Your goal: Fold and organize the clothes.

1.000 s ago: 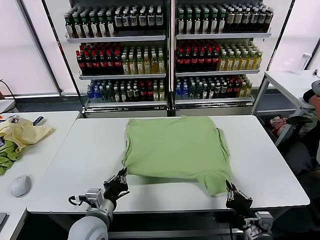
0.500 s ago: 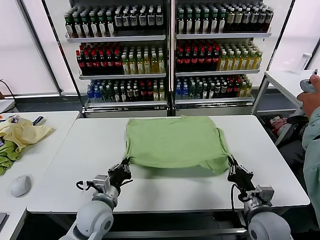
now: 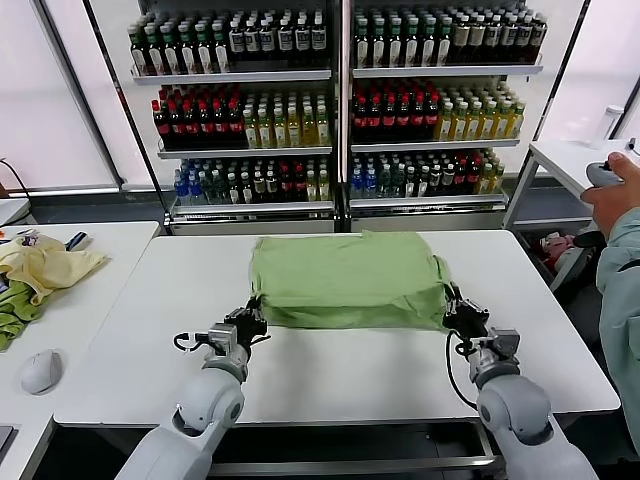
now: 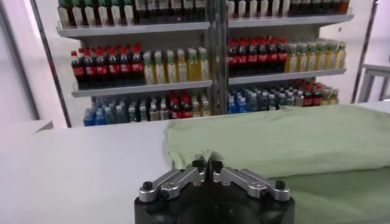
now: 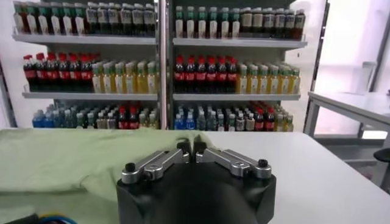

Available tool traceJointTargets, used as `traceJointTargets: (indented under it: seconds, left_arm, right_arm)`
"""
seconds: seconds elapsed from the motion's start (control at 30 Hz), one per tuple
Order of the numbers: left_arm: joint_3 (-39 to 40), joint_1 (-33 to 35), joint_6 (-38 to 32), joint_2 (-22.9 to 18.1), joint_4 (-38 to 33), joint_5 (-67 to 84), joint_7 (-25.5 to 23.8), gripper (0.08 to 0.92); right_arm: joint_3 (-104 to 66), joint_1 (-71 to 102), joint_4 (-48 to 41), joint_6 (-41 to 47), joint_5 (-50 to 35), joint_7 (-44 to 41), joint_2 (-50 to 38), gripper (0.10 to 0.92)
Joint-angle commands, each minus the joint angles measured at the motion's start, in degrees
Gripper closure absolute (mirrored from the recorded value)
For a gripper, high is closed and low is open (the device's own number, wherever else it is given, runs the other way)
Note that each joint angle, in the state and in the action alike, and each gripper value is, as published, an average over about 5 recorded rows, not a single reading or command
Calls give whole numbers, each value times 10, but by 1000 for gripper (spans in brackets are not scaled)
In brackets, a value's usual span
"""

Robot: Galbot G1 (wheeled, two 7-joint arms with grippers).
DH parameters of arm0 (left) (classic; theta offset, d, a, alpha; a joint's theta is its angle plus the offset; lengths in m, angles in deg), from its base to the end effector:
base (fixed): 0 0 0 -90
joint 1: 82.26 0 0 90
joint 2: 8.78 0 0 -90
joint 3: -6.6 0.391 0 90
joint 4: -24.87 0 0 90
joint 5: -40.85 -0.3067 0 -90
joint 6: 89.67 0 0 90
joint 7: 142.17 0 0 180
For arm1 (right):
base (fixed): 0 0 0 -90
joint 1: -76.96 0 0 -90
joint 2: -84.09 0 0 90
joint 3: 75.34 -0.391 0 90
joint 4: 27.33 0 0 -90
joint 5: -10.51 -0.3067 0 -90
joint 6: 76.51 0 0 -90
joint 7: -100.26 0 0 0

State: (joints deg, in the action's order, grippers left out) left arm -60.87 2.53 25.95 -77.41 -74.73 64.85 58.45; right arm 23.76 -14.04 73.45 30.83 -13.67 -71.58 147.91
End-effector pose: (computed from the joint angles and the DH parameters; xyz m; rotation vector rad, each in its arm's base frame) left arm 0.3107 0.0159 -0.3319 -0.1095 -2.8019 -0.1404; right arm 0.3030 -0.1044 -0.3152 0.1120 -2.9611 0.1007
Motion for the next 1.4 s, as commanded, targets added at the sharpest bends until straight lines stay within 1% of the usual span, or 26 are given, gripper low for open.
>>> traceJointTargets:
  seconds: [0.03,0.2,0.3,0.63,0.77,0.97,1.0,1.07,1.2,1.27,1.33,1.4]
  left_arm:
    - [15,-38,1,-9,62,-27,2,891]
    - [16,-43,3,-17,71,-39,3,875]
    - [16,-40,4,-18,70,-44,5,817]
    - [-4,1,6,-18,29,-45,12,535]
    - [-6,10,5,-17,28,-44,11,414]
    - [-1,0,8,-21,53,-35,10,245]
    - [0,-4,9,-23,59,-33,11,222]
    - [0,-10,9,-26,66,-31,12,192]
    - [3,-16,8,-33,69,-32,16,178]
    - [5,-19,10,-36,73,-34,18,198]
    - [6,-22,13,-38,78,-36,20,236]
    - [7,-24,18,-38,81,-36,21,293]
  right_arm:
    - [23,-43,-50,1,25,-2,2,899]
    - [28,-46,-62,9,43,-7,12,895]
    - [29,-43,-63,20,53,-12,15,848]
    - [-9,5,-17,20,37,-35,3,559]
    - [-32,26,3,23,37,-42,-5,455]
    - [-48,27,-29,55,50,-30,-5,291]
    - [-46,26,-36,61,51,-29,-4,262]
    - [-38,22,-49,71,50,-25,-1,228]
    - [-20,8,-66,82,45,-20,5,204]
    - [-10,-2,-74,85,40,-17,7,209]
    - [0,-10,-81,90,36,-12,8,237]
    - [6,-17,-88,96,32,-7,9,292]
